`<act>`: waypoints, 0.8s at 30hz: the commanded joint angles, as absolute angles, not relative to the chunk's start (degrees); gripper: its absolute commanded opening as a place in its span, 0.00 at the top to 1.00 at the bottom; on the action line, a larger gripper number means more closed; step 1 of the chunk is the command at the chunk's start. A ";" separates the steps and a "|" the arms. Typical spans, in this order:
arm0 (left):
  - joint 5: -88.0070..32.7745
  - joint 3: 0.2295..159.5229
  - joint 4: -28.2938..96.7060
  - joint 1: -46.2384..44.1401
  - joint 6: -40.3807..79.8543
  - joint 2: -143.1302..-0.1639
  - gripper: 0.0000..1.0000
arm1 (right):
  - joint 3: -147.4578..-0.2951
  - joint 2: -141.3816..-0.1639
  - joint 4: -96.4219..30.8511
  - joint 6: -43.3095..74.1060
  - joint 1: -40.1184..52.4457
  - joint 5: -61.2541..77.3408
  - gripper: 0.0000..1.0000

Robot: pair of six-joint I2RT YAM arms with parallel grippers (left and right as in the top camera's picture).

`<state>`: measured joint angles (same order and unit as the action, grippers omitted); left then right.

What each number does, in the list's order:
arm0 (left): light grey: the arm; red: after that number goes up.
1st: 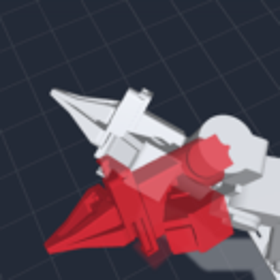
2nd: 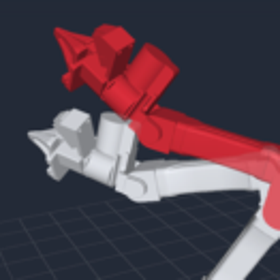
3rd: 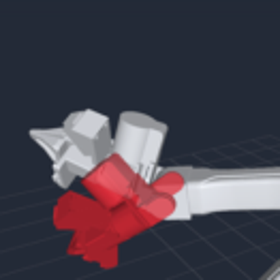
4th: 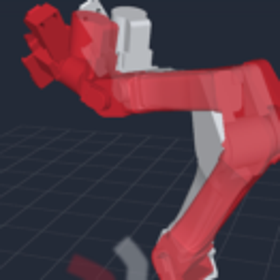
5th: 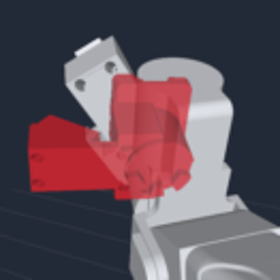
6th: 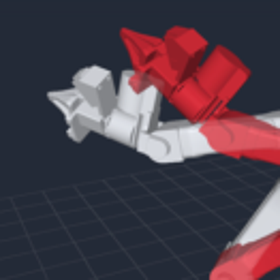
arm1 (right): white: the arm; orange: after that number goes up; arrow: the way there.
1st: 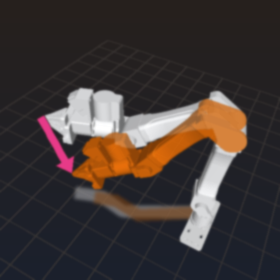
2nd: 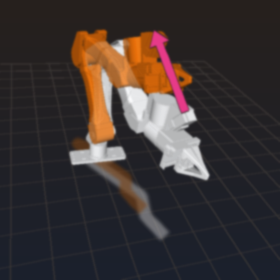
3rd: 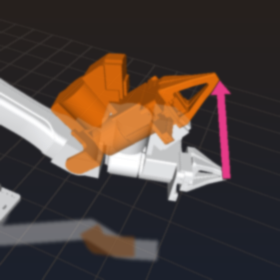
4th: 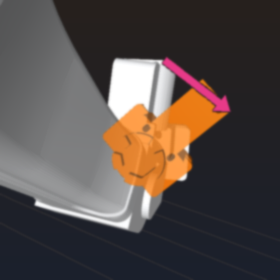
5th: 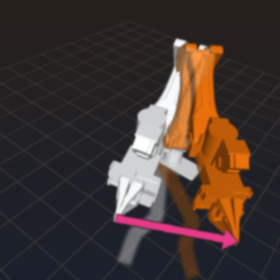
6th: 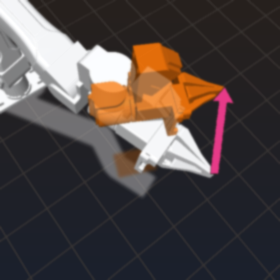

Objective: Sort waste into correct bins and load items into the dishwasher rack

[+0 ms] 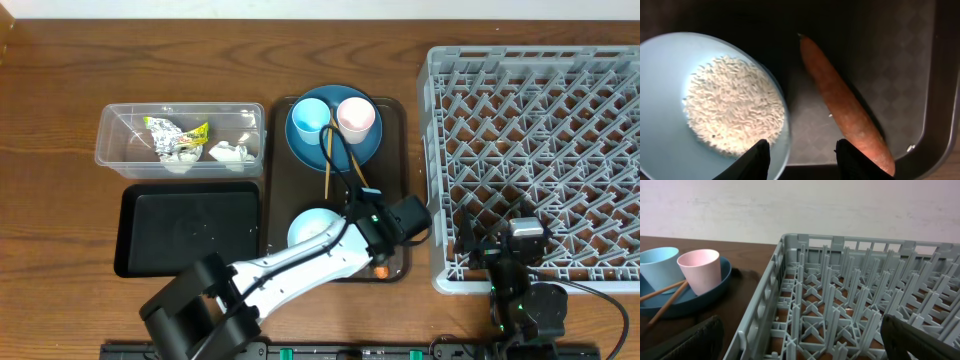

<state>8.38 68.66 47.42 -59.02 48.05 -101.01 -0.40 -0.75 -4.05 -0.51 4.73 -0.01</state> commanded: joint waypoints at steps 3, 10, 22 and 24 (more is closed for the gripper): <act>10.15 68.34 47.35 -59.22 48.99 -101.82 0.54 | -0.32 -0.78 -4.29 -1.15 3.73 -0.19 0.01; 11.27 68.34 46.96 -59.22 48.99 -102.24 0.54 | -0.32 -0.78 -4.29 -1.15 3.73 -0.19 0.01; 14.63 68.16 45.91 -59.22 49.01 -103.00 0.59 | -0.32 -0.78 -4.29 -1.15 3.70 -0.21 0.01; 14.66 67.77 45.63 -59.22 49.01 -103.00 0.59 | -0.32 -0.78 -4.29 -1.15 3.73 -0.21 0.01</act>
